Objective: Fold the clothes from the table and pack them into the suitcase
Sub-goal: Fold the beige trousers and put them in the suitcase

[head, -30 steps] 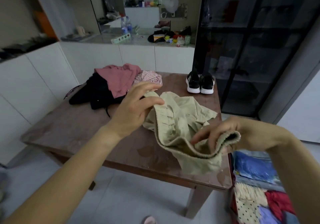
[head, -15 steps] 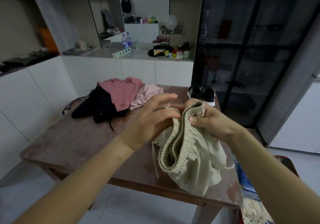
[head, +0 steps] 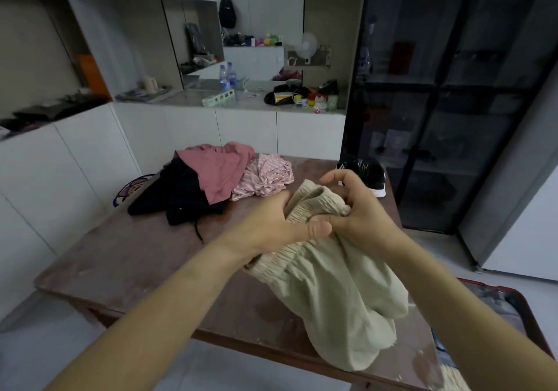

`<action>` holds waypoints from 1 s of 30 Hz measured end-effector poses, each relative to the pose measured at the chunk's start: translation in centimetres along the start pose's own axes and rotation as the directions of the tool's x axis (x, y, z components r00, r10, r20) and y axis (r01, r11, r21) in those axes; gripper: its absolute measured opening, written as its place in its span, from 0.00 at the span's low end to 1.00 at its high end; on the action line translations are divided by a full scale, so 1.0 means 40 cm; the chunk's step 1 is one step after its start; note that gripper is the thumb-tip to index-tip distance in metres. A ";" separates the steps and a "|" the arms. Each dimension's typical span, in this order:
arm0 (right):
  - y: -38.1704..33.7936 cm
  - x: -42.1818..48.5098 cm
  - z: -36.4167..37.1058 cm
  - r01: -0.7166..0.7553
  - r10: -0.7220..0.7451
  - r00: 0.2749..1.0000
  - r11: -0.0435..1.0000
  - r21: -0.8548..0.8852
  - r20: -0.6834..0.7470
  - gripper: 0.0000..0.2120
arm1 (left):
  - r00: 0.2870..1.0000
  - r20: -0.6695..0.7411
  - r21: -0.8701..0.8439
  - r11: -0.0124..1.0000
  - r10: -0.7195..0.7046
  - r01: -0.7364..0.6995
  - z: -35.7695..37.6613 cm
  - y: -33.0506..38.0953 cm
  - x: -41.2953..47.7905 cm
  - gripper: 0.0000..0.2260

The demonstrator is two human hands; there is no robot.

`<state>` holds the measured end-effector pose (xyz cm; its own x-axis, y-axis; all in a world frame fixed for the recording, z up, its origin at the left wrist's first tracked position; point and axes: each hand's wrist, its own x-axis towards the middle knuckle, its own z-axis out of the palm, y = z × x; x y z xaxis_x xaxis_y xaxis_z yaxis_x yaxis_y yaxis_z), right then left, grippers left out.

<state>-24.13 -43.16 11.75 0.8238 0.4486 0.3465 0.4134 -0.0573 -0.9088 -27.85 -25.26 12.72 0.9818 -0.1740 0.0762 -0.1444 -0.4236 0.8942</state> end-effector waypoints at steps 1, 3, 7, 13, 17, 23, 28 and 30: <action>0.000 0.002 0.008 0.006 -0.007 1.000 1.000 -0.015 -0.015 0.28 | 0.999 -0.023 -0.005 0.999 0.049 -0.049 -0.003 0.002 0.001 0.28; 0.008 0.006 0.013 0.008 -0.008 1.000 1.000 -0.027 -0.012 0.30 | 0.980 -0.098 -0.006 0.985 0.172 -0.173 -0.008 0.006 0.000 0.22; 0.022 0.011 0.001 -0.090 0.105 0.988 0.987 -0.132 0.113 0.20 | 0.933 -0.143 0.044 0.944 0.329 -0.327 -0.042 -0.003 0.000 0.08; 0.078 0.007 -0.015 -0.162 0.292 0.921 0.889 -0.428 0.256 0.24 | 0.907 -0.185 0.050 0.925 0.379 -0.377 -0.158 -0.016 -0.001 0.12; 0.109 0.001 -0.043 -0.076 0.306 0.905 0.801 -0.593 0.296 0.21 | 0.855 -0.316 0.122 0.912 0.411 -0.392 -0.226 -0.037 0.004 0.20; 0.225 -0.047 -0.134 -0.114 0.461 0.869 0.545 -0.831 0.182 0.15 | 0.754 -0.543 0.171 0.928 0.370 -0.332 -0.331 -0.117 -0.003 0.09; 0.239 -0.096 -0.165 -0.246 0.378 0.924 0.710 -0.660 0.062 0.14 | 0.683 -0.651 0.215 0.944 0.331 -0.252 -0.399 -0.183 0.001 0.06; 0.237 -0.102 -0.166 -0.252 0.367 0.929 0.718 -0.649 0.045 0.18 | 0.671 -0.673 0.196 0.950 0.311 -0.243 -0.404 -0.198 0.008 0.05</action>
<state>-20.99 -51.47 3.26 0.8995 0.4363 -0.0219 0.3410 -0.7326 -0.5890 -24.39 -7.62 12.80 0.6971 0.3501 0.6257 -0.3998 -0.5347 0.7445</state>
